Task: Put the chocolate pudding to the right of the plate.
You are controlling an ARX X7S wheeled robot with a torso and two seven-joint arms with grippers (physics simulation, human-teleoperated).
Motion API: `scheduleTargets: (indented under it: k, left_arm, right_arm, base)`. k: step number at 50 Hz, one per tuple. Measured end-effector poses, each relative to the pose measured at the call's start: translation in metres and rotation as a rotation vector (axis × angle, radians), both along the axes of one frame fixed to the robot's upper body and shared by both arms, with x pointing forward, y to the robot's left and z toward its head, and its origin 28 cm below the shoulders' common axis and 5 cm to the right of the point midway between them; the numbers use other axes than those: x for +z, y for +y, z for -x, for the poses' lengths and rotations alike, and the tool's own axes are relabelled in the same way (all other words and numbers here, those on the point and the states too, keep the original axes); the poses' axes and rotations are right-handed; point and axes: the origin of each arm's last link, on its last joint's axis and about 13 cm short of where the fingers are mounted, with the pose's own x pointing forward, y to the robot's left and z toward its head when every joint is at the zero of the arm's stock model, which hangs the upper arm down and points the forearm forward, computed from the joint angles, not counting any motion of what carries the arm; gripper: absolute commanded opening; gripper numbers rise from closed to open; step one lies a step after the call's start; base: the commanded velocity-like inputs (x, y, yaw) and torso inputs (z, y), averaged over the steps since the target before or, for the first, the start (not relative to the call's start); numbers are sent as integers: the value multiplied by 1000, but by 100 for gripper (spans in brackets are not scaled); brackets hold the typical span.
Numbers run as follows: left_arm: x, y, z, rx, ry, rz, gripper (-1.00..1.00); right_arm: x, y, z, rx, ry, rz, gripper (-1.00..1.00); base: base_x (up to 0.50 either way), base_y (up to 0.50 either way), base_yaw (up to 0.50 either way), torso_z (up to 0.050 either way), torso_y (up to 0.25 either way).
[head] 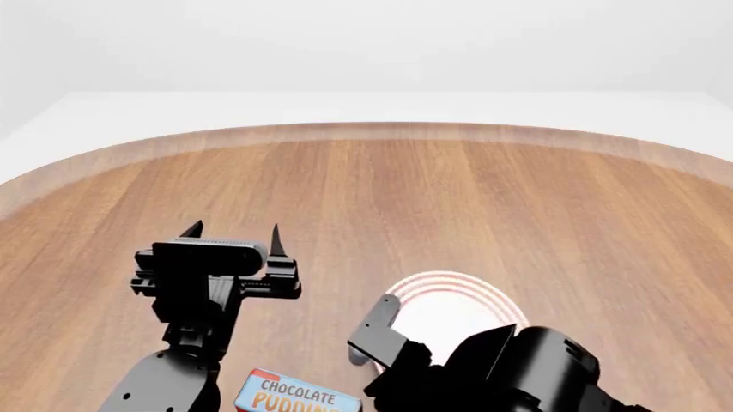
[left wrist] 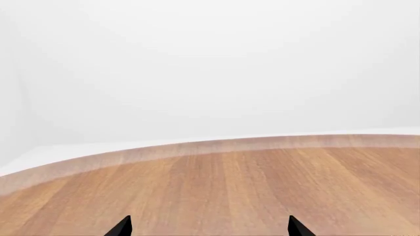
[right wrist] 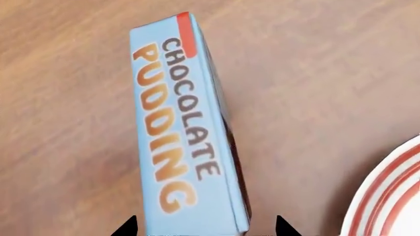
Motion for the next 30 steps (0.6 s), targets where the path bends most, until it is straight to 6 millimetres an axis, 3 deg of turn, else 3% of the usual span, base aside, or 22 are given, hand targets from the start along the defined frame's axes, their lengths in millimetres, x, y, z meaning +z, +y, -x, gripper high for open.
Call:
scheduleTargets:
  k: [30]
  left_arm:
    - [-3,1,0,1,5,1,100]
  right_arm:
    - [-14,7,-2,56,45,38,100]
  base:
    - [0,0,0,0,0]
